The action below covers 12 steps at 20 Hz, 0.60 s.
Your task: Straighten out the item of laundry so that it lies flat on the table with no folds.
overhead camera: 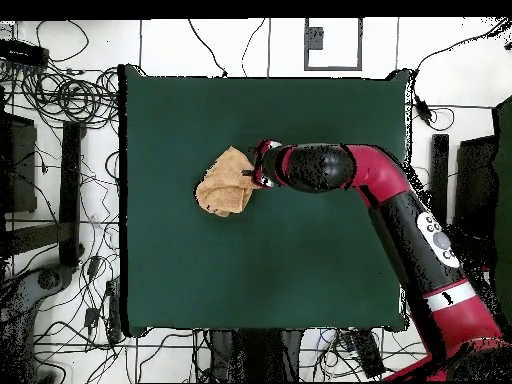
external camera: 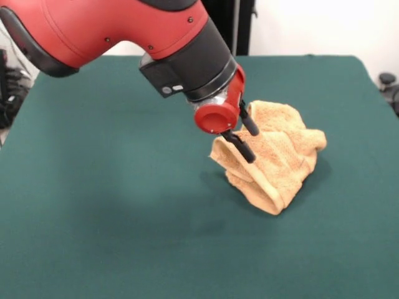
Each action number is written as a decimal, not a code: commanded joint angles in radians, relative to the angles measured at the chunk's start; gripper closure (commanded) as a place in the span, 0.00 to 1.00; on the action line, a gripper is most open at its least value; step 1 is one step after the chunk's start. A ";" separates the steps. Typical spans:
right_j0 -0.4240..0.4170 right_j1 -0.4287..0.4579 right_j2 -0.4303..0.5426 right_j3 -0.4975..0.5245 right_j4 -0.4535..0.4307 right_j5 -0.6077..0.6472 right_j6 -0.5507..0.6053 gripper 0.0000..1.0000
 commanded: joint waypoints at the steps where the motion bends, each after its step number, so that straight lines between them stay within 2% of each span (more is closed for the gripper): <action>1: 0.055 0.019 -0.130 -0.073 -0.032 0.139 -0.128 0.00; 12: 0.032 0.031 -0.121 -0.062 -0.023 0.111 -0.158 0.00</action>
